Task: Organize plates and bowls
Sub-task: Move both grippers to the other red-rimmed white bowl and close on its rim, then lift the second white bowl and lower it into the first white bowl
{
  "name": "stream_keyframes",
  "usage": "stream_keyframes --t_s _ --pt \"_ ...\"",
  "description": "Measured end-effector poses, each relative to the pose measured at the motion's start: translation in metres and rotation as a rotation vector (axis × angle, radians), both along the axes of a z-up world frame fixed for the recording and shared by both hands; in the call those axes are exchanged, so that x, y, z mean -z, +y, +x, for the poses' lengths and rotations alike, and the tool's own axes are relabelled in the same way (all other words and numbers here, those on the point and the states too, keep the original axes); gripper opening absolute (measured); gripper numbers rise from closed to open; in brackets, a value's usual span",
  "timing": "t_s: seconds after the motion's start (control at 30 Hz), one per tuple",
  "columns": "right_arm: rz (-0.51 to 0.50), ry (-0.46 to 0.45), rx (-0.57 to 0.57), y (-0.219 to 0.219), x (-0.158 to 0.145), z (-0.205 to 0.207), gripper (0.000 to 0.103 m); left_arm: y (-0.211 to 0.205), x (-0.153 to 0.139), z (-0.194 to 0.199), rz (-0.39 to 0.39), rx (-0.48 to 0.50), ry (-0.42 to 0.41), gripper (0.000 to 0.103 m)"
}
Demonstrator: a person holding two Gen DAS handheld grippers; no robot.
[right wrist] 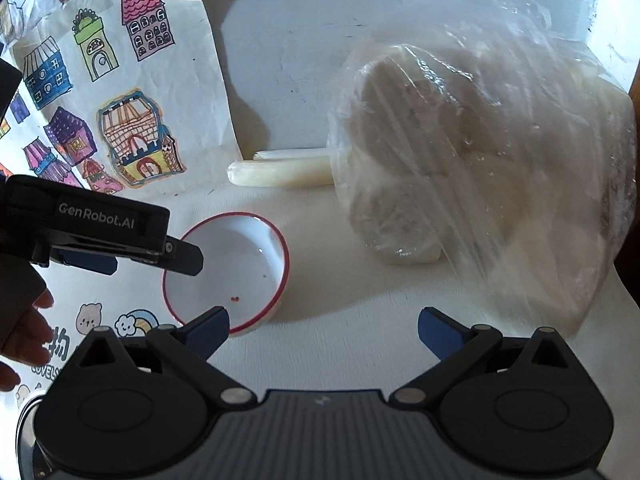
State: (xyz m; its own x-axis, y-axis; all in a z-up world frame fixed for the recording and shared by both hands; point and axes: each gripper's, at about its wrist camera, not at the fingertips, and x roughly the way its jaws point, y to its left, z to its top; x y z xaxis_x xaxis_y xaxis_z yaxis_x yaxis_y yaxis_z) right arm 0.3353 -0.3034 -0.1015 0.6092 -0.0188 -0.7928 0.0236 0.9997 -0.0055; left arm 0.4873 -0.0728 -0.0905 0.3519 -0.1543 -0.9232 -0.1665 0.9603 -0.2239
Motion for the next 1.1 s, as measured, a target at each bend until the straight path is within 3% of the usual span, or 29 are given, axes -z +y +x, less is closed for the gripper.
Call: stream_keyframes --t_s 0.23,0.37,0.63,0.73,0.8,0.93,1.1 --pt "0.003 0.005 0.0 0.003 0.002 0.007 0.099 -0.004 0.001 0.0 -0.005 0.004 0.007 0.097" --pt "0.01 0.006 -0.01 0.006 0.003 0.009 0.089 -0.008 0.003 0.0 0.001 0.01 0.012 0.088" --pt "0.032 0.007 -0.066 0.009 0.002 0.015 0.056 -0.007 0.006 -0.003 -0.064 -0.019 0.017 0.064" --pt "0.035 0.005 -0.083 0.009 0.0 0.017 0.043 -0.007 0.003 -0.004 -0.079 -0.021 0.015 0.049" --pt "0.042 0.005 -0.094 0.008 0.0 0.018 0.035 -0.006 0.004 -0.004 -0.106 -0.018 0.018 0.029" --pt "0.069 0.014 -0.127 0.01 0.001 0.02 0.021 -0.007 0.005 -0.008 -0.154 -0.013 0.02 0.01" --pt "0.112 0.044 -0.128 0.007 -0.001 0.022 0.018 -0.007 0.004 -0.015 -0.172 -0.03 0.029 0.009"
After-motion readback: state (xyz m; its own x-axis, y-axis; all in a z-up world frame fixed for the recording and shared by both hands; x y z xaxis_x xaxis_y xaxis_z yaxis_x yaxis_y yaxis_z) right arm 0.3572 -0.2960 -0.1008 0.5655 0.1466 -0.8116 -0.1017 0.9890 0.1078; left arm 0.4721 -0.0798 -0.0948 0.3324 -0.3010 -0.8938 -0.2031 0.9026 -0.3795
